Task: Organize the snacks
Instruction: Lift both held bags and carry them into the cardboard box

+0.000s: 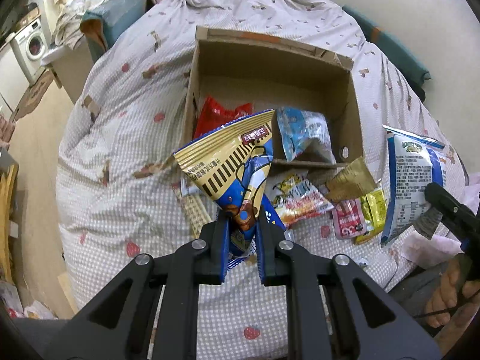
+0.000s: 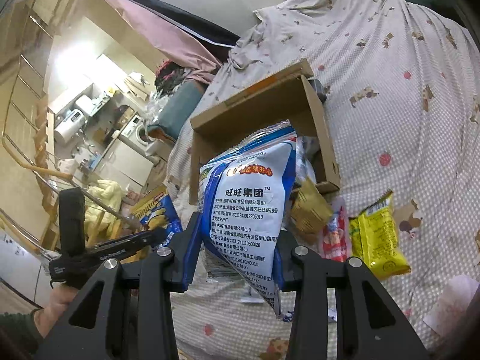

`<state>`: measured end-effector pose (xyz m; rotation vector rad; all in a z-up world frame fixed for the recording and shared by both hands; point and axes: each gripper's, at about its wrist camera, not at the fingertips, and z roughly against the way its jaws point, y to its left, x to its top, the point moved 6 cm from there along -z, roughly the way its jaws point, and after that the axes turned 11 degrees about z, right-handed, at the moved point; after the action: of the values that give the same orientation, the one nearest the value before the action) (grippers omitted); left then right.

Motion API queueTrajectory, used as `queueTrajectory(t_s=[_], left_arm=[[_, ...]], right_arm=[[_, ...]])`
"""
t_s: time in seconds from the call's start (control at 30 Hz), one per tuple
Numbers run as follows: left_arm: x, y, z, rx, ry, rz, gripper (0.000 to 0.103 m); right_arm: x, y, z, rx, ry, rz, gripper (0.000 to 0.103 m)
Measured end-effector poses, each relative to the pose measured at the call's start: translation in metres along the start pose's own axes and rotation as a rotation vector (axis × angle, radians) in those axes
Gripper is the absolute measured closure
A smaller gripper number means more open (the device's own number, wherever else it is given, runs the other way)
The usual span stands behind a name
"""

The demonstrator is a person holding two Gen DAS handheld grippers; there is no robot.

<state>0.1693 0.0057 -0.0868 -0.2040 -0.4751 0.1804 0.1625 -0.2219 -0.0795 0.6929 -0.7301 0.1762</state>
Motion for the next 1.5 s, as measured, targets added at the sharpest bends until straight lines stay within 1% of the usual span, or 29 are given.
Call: queueTrajectory(t_s=[0.2,0.33,0.47,0.57,0.77,0.93,1.07,1.27,1.43,1.5], left_arm=[[0.029,-0.007,0.006,0.004,-0.050,-0.029,0.091],[0.049,-0.009,0.005,0.015,-0.076,-0.041,0.091],[0.067,-0.009,-0.003,0.032,-0.096,-0.048,0.091],[0.077,-0.009,-0.012,0.034,-0.096,-0.044,0.091],[0.089,-0.015,-0.033,0.036,-0.089,-0.058,0.091],[0.090,-0.011,-0.052,0.073,-0.121,-0.076,0.091],[0.091,-0.008,-0.068,0.070,-0.097,-0.079,0.091],[0.093,-0.010,-0.083,0.094,-0.105,-0.116,0.091],[0.090,-0.018,-0.091,0.079,-0.101,-0.150,0.091],[0.089,-0.019,-0.094,0.080,-0.095,-0.154,0.090]], right_arm=[[0.020,-0.002,-0.006,0.004,-0.033,0.009,0.061],[0.039,-0.010,-0.012,-0.021,-0.064,0.011,0.061],[0.051,-0.021,-0.016,-0.048,-0.090,-0.009,0.061],[0.059,-0.028,-0.021,-0.059,-0.096,-0.024,0.061],[0.075,-0.038,-0.046,-0.082,-0.062,-0.007,0.061],[0.081,-0.041,-0.076,-0.093,-0.006,0.026,0.061],[0.081,-0.041,-0.098,-0.101,0.039,0.041,0.061],[0.084,-0.041,-0.125,-0.091,0.073,0.053,0.061],[0.077,-0.042,-0.150,-0.092,0.126,0.058,0.061],[0.075,-0.041,-0.159,-0.079,0.141,0.046,0.061]])
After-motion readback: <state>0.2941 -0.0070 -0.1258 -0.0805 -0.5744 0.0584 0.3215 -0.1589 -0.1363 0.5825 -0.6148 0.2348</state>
